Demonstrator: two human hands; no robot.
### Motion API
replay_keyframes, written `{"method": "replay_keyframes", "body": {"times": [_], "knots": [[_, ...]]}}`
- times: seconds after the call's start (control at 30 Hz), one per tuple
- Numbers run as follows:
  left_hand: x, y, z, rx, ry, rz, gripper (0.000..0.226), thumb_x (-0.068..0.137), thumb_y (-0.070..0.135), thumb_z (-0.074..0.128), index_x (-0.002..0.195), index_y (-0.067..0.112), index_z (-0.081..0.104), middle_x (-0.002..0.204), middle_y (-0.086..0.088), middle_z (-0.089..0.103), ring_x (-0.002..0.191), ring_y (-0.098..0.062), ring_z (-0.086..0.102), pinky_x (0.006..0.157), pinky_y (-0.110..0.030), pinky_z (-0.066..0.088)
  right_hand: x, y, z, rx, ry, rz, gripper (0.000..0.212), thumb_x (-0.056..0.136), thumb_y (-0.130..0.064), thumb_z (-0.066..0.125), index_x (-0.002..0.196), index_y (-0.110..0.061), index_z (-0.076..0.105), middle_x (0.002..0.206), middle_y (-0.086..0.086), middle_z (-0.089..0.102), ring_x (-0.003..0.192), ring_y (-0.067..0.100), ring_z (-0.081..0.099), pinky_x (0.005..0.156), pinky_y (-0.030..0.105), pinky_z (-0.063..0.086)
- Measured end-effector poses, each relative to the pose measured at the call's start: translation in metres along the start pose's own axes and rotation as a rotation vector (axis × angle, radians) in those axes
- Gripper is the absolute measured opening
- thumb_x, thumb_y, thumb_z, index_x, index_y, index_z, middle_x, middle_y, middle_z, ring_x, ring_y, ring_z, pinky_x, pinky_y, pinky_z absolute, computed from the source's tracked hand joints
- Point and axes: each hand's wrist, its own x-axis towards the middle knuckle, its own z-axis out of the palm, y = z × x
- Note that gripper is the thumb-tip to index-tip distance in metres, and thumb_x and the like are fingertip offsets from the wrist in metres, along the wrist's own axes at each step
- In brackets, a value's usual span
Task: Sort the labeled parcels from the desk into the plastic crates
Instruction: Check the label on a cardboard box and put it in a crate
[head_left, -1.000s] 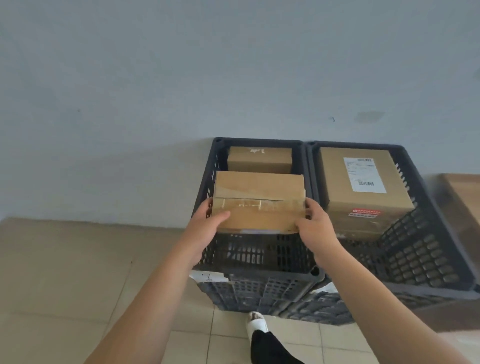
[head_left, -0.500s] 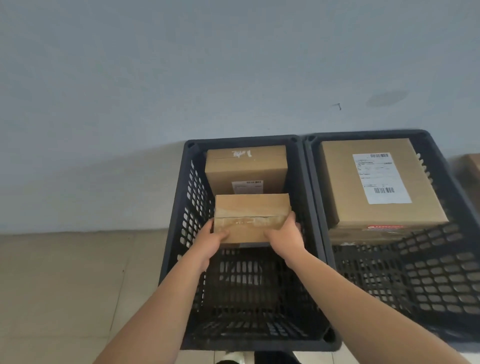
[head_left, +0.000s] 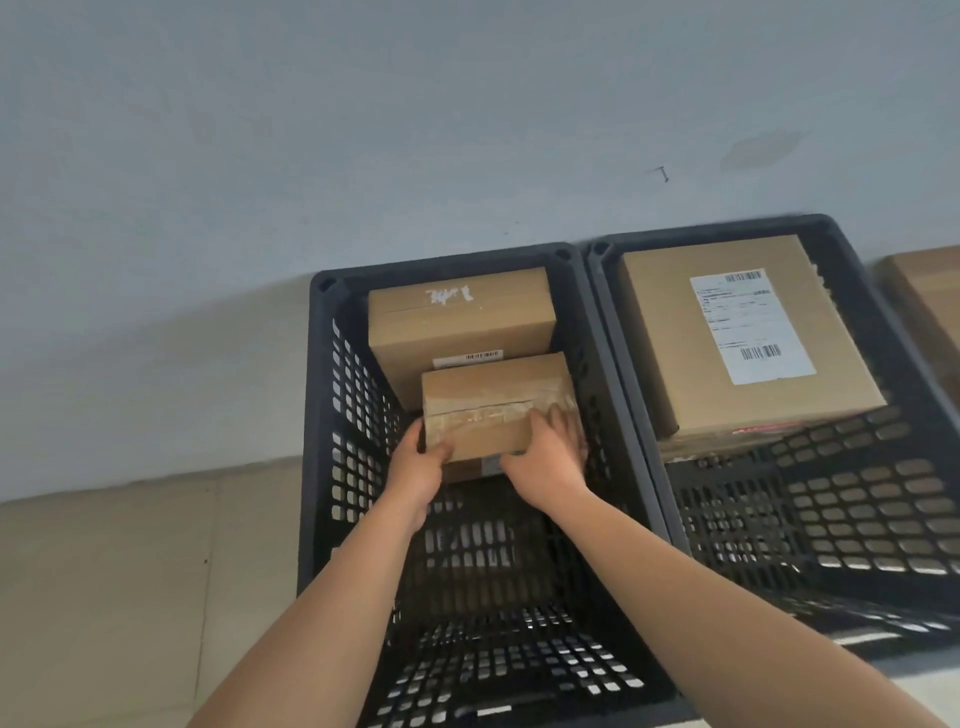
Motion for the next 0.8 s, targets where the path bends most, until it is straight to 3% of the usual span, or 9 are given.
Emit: {"method": "replay_keyframes", "body": {"times": [0.17, 0.8], "knots": [[0.000, -0.006, 0.003, -0.018, 0.013, 0.054, 0.054, 0.106, 0.017, 0.055, 0.158, 0.024, 0.040, 0.142, 0.002, 0.054, 0.120, -0.011, 0.047, 0.101, -0.029, 0.038, 0.003, 0.001, 0.008, -0.063, -0.009, -0.019, 0.084, 0.096, -0.038, 0.063, 0.164, -0.021, 0.017, 0.173, 0.009, -0.007, 0.159, 0.027, -0.014, 0.128, 0.051, -0.008], [0.005, -0.010, -0.001, -0.083, -0.003, 0.023, 0.053, 0.107, 0.013, 0.054, 0.156, 0.030, 0.044, 0.146, 0.000, 0.056, 0.123, -0.014, 0.052, 0.100, -0.031, 0.041, 0.004, -0.006, 0.011, -0.182, -0.059, -0.034, 0.088, 0.095, -0.034, 0.067, 0.165, -0.029, 0.012, 0.173, 0.007, -0.012, 0.158, 0.025, -0.017, 0.125, 0.052, -0.012]]}}
